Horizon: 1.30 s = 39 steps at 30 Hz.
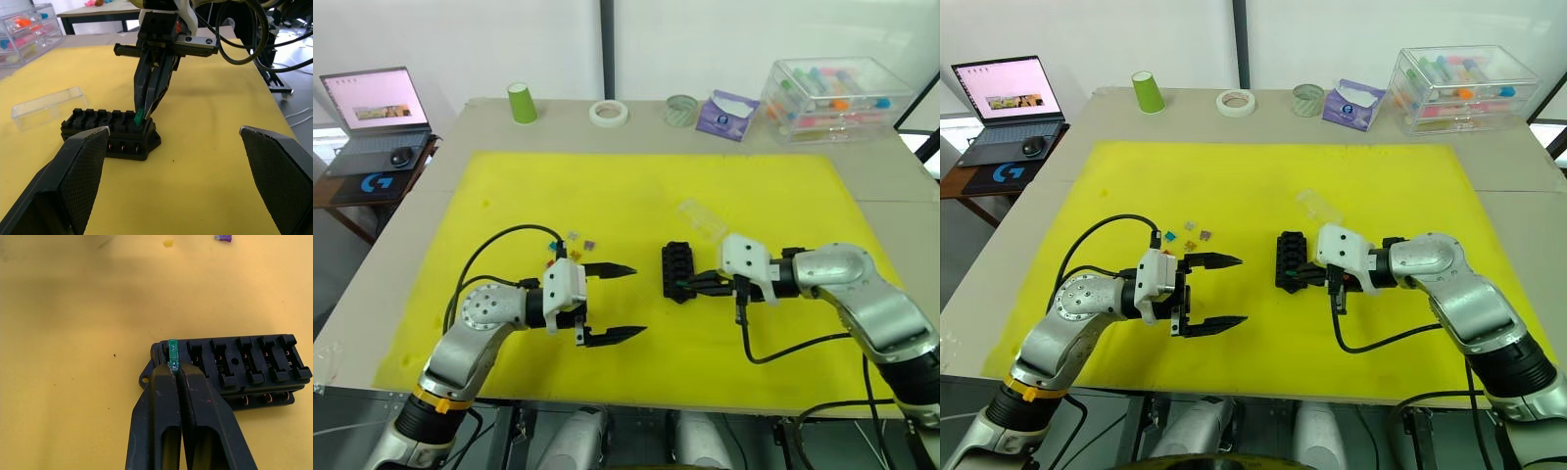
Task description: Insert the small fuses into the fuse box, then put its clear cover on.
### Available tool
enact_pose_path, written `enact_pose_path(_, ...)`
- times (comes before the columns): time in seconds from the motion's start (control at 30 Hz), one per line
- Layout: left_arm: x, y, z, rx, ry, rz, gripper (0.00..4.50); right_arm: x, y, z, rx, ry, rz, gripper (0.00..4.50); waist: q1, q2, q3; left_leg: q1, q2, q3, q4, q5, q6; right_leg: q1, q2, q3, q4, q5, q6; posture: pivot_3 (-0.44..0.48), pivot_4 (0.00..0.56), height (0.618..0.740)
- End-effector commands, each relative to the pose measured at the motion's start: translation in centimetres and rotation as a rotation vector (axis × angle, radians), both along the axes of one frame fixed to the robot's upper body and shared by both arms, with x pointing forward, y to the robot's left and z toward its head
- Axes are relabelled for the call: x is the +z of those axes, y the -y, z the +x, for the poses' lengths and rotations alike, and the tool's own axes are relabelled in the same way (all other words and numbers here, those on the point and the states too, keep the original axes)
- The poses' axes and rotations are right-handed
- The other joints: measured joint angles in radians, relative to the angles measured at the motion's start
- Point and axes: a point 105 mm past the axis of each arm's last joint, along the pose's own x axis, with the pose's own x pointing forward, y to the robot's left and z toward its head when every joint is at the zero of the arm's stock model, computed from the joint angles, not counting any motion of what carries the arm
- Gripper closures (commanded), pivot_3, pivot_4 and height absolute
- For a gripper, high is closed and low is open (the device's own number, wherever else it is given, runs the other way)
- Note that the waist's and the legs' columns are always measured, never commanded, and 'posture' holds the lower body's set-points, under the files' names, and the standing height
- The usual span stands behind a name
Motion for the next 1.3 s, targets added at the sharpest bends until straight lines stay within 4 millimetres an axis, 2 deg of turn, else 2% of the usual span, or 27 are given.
enact_pose_path(0.03,0.2,0.3,-0.4,-0.019,0.022,-0.007,0.01,0.7,-0.3,0.0,0.022,0.032,-0.001,4.5,0.0,0.0,0.0,0.0,0.0,0.0,0.0,0.0,0.0,0.0,0.0,0.0,0.0,0.0,0.0,0.0,0.15,0.74)
enact_pose_path(0.07,0.2,0.3,-0.4,-0.019,0.022,-0.007,0.01,0.8,-0.3,0.0,0.021,0.034,0.002,4.5,0.0,0.0,0.0,0.0,0.0,0.0,0.0,0.0,0.0,0.0,0.0,0.0,0.0,0.0,0.0,0.0,0.15,0.74)
enact_pose_path(0.1,0.2,0.3,-0.4,-0.019,0.022,-0.007,0.0,0.8,-0.3,0.1,0.02,0.036,0.004,4.12,0.0,0.0,0.0,0.0,0.0,0.0,0.0,0.0,0.0,0.0,0.0,0.0,0.0,0.0,0.0,0.0,0.15,0.74)
enact_pose_path(0.17,0.2,0.3,-0.4,-0.019,0.023,-0.007,0.0,0.8,-0.3,0.1,0.018,0.039,0.004,3.76,0.0,0.0,0.0,0.0,0.0,0.0,0.0,0.0,0.0,0.0,0.0,0.0,0.0,0.0,0.0,0.0,0.15,0.74)
enact_pose_path(0.37,0.2,0.4,-0.4,-0.019,0.026,-0.007,0.0,0.8,-0.3,0.0,0.023,0.042,0.006,1.66,0.0,0.0,0.0,0.0,0.0,0.0,0.0,0.0,0.0,0.0,0.0,0.0,0.0,0.0,0.0,0.0,0.15,0.74)
enact_pose_path(0.53,0.4,0.4,-0.4,-0.022,0.027,-0.009,0.0,1.2,-0.4,0.1,0.023,0.052,0.023,1.66,0.0,0.0,0.0,0.0,0.0,0.0,0.0,0.0,0.0,0.0,0.0,0.0,0.0,0.0,0.0,0.0,0.15,0.74)
enact_pose_path(0.93,0.6,0.6,-0.2,-0.022,0.032,-0.014,0.0,4.2,-0.6,0.3,0.041,0.098,0.146,1.66,0.0,0.0,0.0,0.0,0.0,0.0,0.0,0.0,0.0,0.0,0.0,0.0,0.0,0.0,0.0,0.0,0.15,0.74)
enact_pose_path(1.03,0.8,0.8,-0.1,-0.024,0.036,-0.017,0.0,3.8,-0.3,0.5,0.05,0.1,0.128,2.25,0.0,0.0,0.0,0.0,0.0,0.0,0.0,0.0,0.0,0.0,0.0,0.0,0.0,0.0,0.0,0.0,0.15,0.74)
enact_pose_path(1.13,0.9,0.9,-0.1,-0.023,0.04,-0.021,0.0,3.5,-0.2,0.6,0.056,0.105,0.124,3.3,-0.001,0.0,0.0,0.0,0.0,0.0,0.0,0.0,0.0,0.0,0.0,0.0,0.0,0.0,0.0,0.0,0.15,0.74)
enact_pose_path(1.23,1.3,0.9,1.2,0.056,0.082,-0.031,0.0,2.9,-0.2,0.6,0.058,0.08,0.122,4.38,0.0,0.0,0.0,0.0,0.0,0.0,0.0,0.0,0.0,0.0,0.0,0.0,0.0,0.0,0.0,0.0,0.15,0.74)
enact_pose_path(1.3,1.3,0.8,1.7,0.079,0.103,-0.016,0.0,2.3,-0.1,0.6,0.062,0.066,0.116,4.47,0.0,0.0,0.0,0.0,0.0,0.0,0.0,0.0,0.0,0.001,0.0,0.0,0.0,0.0,0.0,0.0,0.15,0.74)
